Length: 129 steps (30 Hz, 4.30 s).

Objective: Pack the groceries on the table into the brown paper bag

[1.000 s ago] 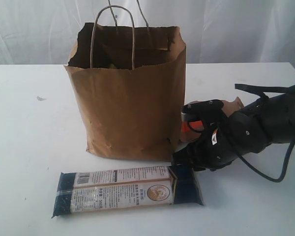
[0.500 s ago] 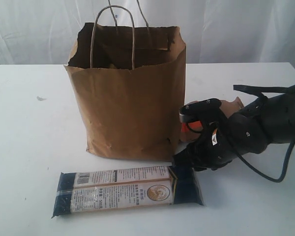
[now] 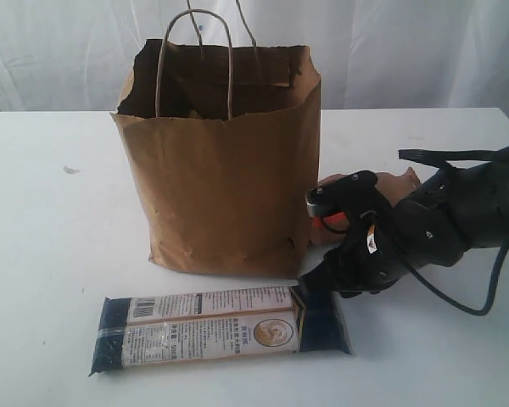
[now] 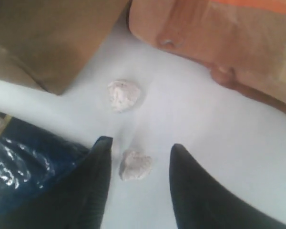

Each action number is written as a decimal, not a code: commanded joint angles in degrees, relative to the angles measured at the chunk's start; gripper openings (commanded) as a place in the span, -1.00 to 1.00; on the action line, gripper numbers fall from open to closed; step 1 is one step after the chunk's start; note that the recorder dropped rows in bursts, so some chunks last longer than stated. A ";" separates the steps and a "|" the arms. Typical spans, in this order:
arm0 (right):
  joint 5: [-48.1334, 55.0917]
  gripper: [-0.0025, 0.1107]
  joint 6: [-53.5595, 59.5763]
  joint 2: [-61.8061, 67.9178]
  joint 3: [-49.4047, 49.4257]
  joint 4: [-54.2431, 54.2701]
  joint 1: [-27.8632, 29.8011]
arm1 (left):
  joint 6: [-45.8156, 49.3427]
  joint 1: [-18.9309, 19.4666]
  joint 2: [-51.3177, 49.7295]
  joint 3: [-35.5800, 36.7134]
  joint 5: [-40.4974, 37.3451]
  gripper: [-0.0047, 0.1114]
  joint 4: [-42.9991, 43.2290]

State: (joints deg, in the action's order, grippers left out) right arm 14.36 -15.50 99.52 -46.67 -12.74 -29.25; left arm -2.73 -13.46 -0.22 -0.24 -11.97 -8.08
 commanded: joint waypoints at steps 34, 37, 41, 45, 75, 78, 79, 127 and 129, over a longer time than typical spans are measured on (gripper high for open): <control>2.13 -0.96 -1.62 -0.64 -0.15 4.02 -0.05 | 0.13 0.14 0.22 0.24 0.07 -0.92 -0.38; 3.82 -0.96 -1.62 -8.57 -0.15 4.02 -0.05 | 0.13 0.14 0.22 0.24 0.07 -0.92 -0.38; 5.49 -0.96 -1.35 -21.67 -0.15 4.02 -0.05 | 0.13 0.14 0.22 0.24 0.07 -0.92 -0.38; 2.01 -0.96 -1.35 -31.80 -2.53 4.71 -0.05 | 0.13 0.14 0.22 0.24 0.07 -0.92 -0.38; 10.62 -0.49 12.86 -14.10 -29.83 14.59 -4.32 | 0.13 0.14 0.22 0.24 0.07 -0.92 -0.38; 10.62 -0.34 12.86 -14.10 -29.83 14.59 -4.32 | 0.13 0.14 0.22 0.24 0.07 -0.92 -0.38; 10.62 -0.30 12.86 -14.10 -29.83 14.59 -4.32 | 0.13 0.14 0.22 0.24 0.07 -0.92 -0.38; 30.86 -0.14 0.06 -25.86 -29.83 -6.41 -4.32 | 0.13 0.14 0.22 0.24 0.07 -0.92 -0.38; 31.44 -0.14 -0.20 -25.95 -29.83 -6.64 -4.32 | 0.13 0.14 0.22 0.24 0.07 -0.92 -0.38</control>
State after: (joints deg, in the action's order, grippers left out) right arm 44.96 -14.81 74.12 -76.13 -18.32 -33.34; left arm -2.73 -13.46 -0.22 -0.24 -11.86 -8.08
